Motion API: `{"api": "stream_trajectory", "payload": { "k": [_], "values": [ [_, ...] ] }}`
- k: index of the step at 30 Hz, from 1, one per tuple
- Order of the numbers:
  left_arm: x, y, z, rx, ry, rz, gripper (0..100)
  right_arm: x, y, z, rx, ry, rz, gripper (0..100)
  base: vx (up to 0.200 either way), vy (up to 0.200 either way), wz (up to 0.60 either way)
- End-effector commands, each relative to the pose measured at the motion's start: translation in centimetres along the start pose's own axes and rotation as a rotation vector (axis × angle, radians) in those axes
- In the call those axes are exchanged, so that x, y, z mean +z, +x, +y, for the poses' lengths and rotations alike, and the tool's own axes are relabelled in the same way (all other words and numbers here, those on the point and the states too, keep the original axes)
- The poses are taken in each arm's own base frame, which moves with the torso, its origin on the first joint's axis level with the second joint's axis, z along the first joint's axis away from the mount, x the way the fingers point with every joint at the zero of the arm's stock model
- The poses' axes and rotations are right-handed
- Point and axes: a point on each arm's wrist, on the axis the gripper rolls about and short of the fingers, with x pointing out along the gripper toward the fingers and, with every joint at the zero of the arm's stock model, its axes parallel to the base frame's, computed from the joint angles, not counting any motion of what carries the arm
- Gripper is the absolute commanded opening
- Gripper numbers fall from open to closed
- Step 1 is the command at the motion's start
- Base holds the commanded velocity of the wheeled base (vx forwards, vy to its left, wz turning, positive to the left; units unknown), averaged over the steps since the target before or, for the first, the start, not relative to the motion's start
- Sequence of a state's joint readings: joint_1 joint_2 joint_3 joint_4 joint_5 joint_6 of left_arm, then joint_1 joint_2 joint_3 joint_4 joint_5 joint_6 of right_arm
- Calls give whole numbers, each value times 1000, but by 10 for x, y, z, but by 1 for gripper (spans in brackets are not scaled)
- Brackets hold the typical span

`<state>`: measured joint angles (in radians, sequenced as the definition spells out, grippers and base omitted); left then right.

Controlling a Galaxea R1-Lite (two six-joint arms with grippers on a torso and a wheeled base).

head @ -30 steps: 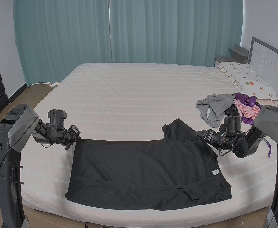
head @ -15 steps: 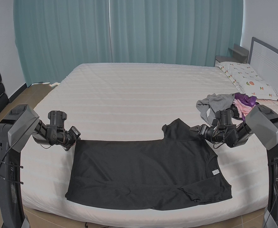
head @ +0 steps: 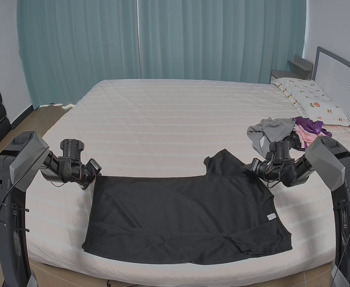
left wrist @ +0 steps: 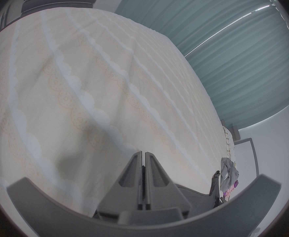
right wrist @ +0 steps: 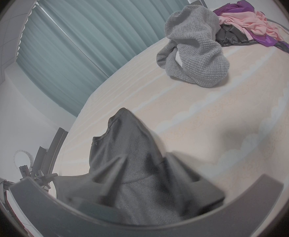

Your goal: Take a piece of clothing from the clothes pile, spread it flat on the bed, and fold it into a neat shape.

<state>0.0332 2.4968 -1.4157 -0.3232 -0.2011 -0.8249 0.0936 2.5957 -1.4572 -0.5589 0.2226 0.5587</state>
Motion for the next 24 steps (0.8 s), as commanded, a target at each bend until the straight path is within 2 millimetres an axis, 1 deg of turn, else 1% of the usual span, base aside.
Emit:
{"api": "stream_trajectory", "payload": {
  "k": [1,7,8,9,14,17,20,24],
  "values": [
    [1,0,-1,-4,0,-5,0,0,-1,-1,-4,4,1,0,0,0,0],
    [5,-8,-7,-20,-2,-17,0,6,-10,-4,-25,17,10,0,0,0,0],
    [7,-12,-10,-25,0,-24,0,14,-17,-7,-27,27,-4,0,0,0,0],
    [8,-15,-12,-31,2,-29,0,18,-20,-6,-25,34,-12,0,0,0,0],
    [10,-17,-14,-34,1,-37,0,28,-32,-5,-22,49,-38,0,0,0,0],
    [11,-19,-15,-35,0,-40,0,28,-36,-4,-22,58,-38,0,0,0,0],
    [15,-28,-20,-43,2,-61,0,28,-42,-1,-17,88,-40,0,0,0,0],
    [13,-28,-18,-38,0,-56,0,30,-44,0,8,101,-80,0,0,0,0]
  ]
}}
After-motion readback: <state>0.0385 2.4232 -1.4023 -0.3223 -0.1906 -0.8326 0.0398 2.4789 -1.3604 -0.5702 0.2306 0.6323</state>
